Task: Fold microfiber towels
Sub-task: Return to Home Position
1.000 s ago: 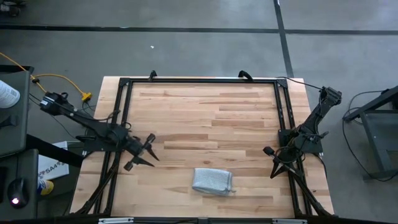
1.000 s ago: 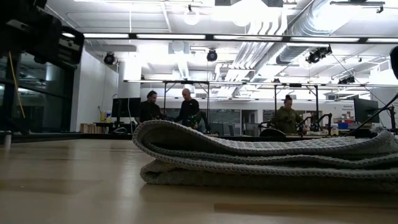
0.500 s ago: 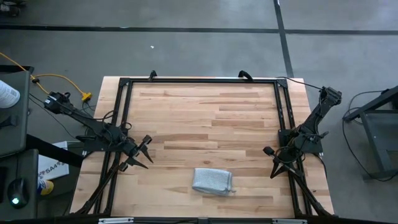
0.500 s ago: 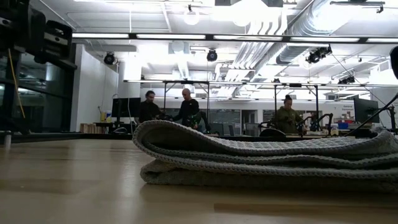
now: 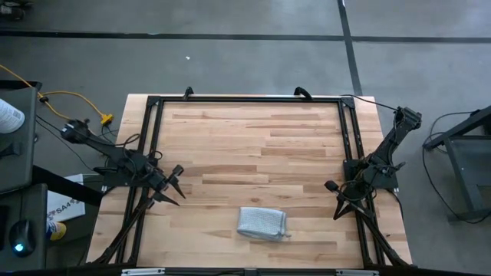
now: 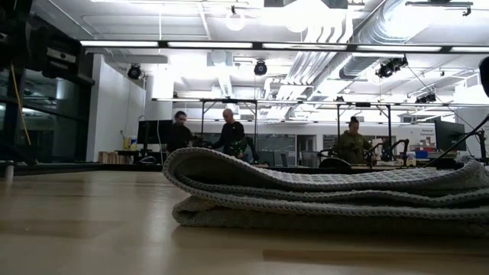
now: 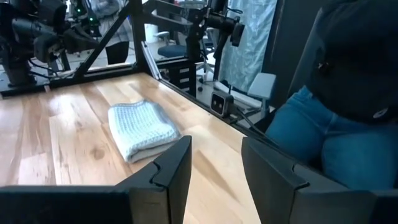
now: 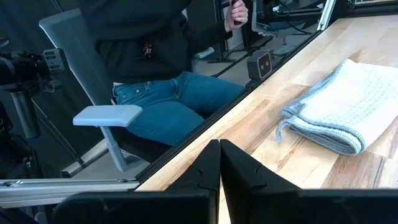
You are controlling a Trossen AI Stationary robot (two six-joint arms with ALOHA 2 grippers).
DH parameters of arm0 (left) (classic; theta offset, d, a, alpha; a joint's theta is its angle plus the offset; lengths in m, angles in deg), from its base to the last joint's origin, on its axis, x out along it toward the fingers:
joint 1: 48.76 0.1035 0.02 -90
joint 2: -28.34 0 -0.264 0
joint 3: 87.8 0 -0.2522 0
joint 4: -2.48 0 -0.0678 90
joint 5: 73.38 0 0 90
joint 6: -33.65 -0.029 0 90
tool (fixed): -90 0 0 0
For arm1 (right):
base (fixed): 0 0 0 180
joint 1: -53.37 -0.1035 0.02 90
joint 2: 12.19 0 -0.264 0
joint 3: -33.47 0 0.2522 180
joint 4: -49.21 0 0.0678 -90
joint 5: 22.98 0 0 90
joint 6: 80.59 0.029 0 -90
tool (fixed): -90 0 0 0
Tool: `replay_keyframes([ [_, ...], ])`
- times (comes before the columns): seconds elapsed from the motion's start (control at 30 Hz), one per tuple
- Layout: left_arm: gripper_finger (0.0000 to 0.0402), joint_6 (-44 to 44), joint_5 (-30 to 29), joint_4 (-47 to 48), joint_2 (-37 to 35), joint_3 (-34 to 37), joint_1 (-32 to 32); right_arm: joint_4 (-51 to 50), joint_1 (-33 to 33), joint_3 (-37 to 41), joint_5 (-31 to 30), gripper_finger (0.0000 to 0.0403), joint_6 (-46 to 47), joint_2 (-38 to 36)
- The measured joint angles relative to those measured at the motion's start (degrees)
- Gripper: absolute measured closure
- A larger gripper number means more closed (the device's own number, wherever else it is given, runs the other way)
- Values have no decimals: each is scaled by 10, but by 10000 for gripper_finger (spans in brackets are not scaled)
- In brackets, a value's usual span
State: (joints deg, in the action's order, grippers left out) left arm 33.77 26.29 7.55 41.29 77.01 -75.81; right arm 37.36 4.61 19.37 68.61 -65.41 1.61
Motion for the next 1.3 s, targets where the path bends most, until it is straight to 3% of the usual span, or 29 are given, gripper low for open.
replay_keyframes([
  [0.27, 259, 1, -5, 64, -68, 8, 0, 0, 0, 0, 0, 400, 0, 0],
  [0.6, 259, 31, -87, 83, -51, 8, 0, 0, 0, 0, 0, 401, 0, 0],
  [1.3, 259, 47, -88, 80, -48, 8, 0, 0, 0, 0, 0, 401, 0, 0],
])
